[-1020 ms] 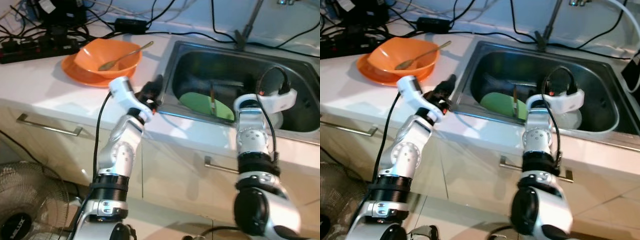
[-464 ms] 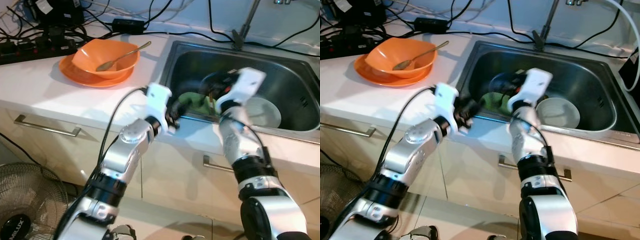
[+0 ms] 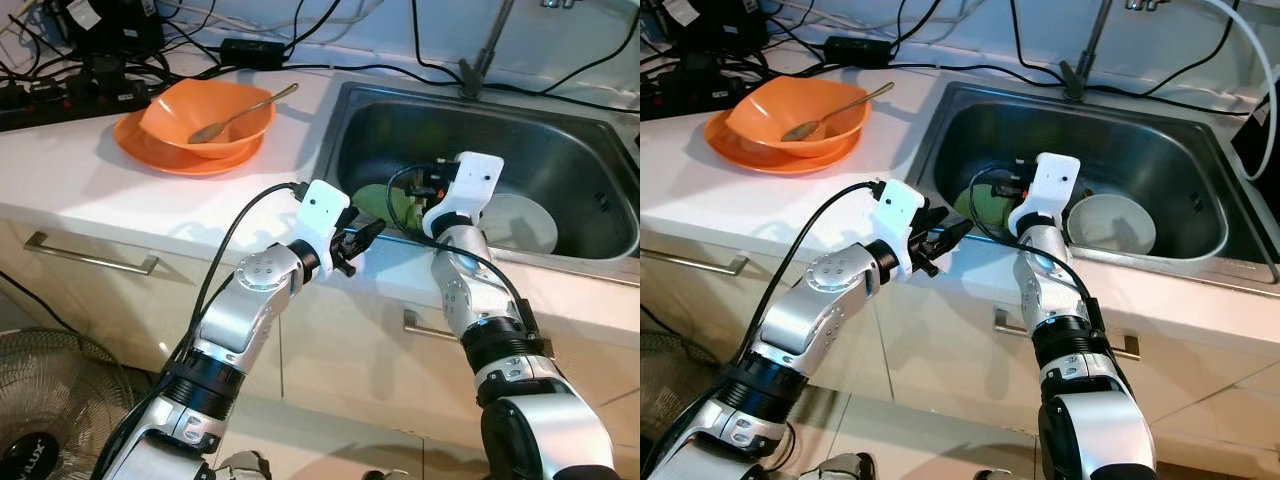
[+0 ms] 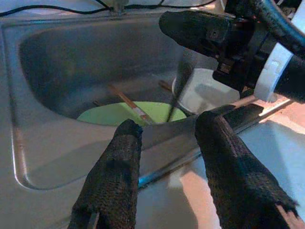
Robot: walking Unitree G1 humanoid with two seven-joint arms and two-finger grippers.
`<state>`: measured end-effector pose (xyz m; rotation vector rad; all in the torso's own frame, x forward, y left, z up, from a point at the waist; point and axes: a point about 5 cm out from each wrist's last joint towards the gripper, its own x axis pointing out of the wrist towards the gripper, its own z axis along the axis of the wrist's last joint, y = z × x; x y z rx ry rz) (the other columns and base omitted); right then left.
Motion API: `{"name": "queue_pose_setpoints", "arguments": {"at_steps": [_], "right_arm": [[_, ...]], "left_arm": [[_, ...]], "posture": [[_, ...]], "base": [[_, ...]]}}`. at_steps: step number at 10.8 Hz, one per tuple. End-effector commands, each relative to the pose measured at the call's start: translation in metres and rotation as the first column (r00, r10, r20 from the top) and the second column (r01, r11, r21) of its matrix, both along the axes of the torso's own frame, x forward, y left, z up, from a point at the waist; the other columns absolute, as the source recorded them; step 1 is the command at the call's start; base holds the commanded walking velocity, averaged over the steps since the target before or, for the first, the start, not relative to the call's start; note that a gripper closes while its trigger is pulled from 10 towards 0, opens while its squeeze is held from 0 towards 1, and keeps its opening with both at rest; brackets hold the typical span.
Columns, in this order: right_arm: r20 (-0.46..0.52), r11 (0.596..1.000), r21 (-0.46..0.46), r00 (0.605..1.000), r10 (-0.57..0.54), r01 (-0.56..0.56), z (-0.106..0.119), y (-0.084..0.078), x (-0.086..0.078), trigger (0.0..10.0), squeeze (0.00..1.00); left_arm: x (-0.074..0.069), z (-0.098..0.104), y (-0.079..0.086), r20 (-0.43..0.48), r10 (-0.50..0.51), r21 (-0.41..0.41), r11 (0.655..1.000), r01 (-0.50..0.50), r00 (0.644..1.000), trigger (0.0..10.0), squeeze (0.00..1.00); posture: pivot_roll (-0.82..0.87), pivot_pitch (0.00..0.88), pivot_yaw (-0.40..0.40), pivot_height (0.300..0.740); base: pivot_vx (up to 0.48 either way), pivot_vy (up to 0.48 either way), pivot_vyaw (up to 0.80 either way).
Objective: Kitchen organization
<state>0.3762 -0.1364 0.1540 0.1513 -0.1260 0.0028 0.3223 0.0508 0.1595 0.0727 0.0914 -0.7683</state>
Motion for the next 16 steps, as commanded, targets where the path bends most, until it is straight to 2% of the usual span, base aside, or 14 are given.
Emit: {"name": "queue_pose_setpoints", "arguments": {"at_steps": [1,2,3,4,6,7,9,10,11,12,13,14,16], "right_arm": [[-0.005,1.000,-0.014,1.000,-0.014,0.014,-0.002,-0.003,0.000,10.0,1.00],[-0.003,1.000,-0.014,1.000,-0.010,0.010,-0.003,-0.001,-0.001,10.0,0.85],[0.000,1.000,-0.018,1.000,-0.008,0.009,-0.002,0.000,-0.001,10.0,0.00],[0.018,1.000,-0.014,1.000,-0.019,0.020,0.001,-0.001,-0.001,10.0,0.00],[0.130,0.999,0.045,0.991,-0.007,0.001,0.022,0.004,-0.003,10.0,0.00],[0.187,0.996,0.083,0.982,0.017,-0.033,0.033,0.010,-0.005,10.0,0.00],[0.192,0.990,0.095,0.978,0.084,-0.103,0.030,0.027,-0.010,10.0,0.00],[0.180,0.987,0.109,0.979,0.100,-0.121,0.025,0.032,-0.014,10.0,0.00],[0.167,0.985,0.113,0.980,0.110,-0.130,0.022,0.035,-0.016,10.0,0.00],[0.160,0.982,0.125,0.980,0.123,-0.143,0.019,0.039,-0.018,10.0,0.00],[0.156,0.980,0.131,0.979,0.128,-0.149,0.019,0.040,-0.018,10.0,0.00],[0.154,0.978,0.138,0.979,0.133,-0.154,0.019,0.041,-0.018,10.0,0.00],[0.150,0.978,0.138,0.979,0.136,-0.157,0.019,0.041,-0.018,10.0,0.00]], "left_arm": [[-0.003,-0.006,-0.002,-0.025,-0.021,0.024,0.999,0.021,0.999,10.0,0.00],[-0.004,-0.007,-0.003,-0.028,-0.023,0.026,0.999,0.024,0.999,10.0,0.00],[-0.005,-0.008,-0.004,-0.030,-0.028,0.028,0.999,0.029,0.999,10.0,0.00],[-0.004,-0.006,-0.002,-0.010,-0.006,0.019,1.000,0.006,1.000,10.0,0.00],[0.010,0.005,0.014,0.107,0.168,-0.006,0.986,-0.168,0.980,10.0,0.00],[0.013,0.011,0.024,0.180,0.273,-0.018,0.961,-0.274,0.945,10.0,0.00],[0.026,0.028,0.051,0.271,0.425,-0.085,0.904,-0.418,0.864,10.0,0.00],[0.033,0.030,0.063,0.299,0.468,-0.052,0.878,-0.475,0.832,10.0,0.00],[0.039,0.037,0.073,0.395,0.445,0.074,0.857,-0.511,0.804,10.0,0.00],[0.048,0.048,0.091,0.547,0.376,0.271,0.766,-0.583,0.748,10.0,0.00],[0.054,0.054,0.103,0.616,0.330,0.365,0.685,-0.630,0.715,10.0,0.00],[0.058,0.054,0.110,0.627,0.303,0.420,0.643,-0.640,0.717,10.0,0.00],[0.063,0.051,0.115,0.625,0.275,0.474,0.610,-0.635,0.731,10.0,0.00]], "posture": [[0.09,0.056,-0.047,0.740],[0.09,0.049,-0.047,0.740],[0.09,0.043,-0.045,0.740],[0.09,0.038,-0.044,0.740],[0.08,0.028,-0.039,0.740],[0.08,0.022,-0.037,0.740],[0.07,0.008,-0.033,0.740],[0.08,0.000,-0.033,0.740],[0.07,0.000,-0.032,0.740],[0.08,0.000,-0.029,0.740],[0.08,0.000,-0.029,0.740],[0.08,0.000,-0.029,0.740],[0.08,0.000,-0.028,0.740]], "base": [[0.000,0.000,0.00],[0.000,0.000,0.00],[0.000,0.000,0.00],[0.000,0.000,0.00],[0.000,0.000,0.00],[0.000,0.000,0.00],[0.000,0.000,0.00],[0.000,0.000,0.00],[0.000,0.000,0.00],[0.000,0.000,0.00],[0.000,0.000,0.00],[0.000,0.000,0.00],[0.000,0.000,0.00]]}}
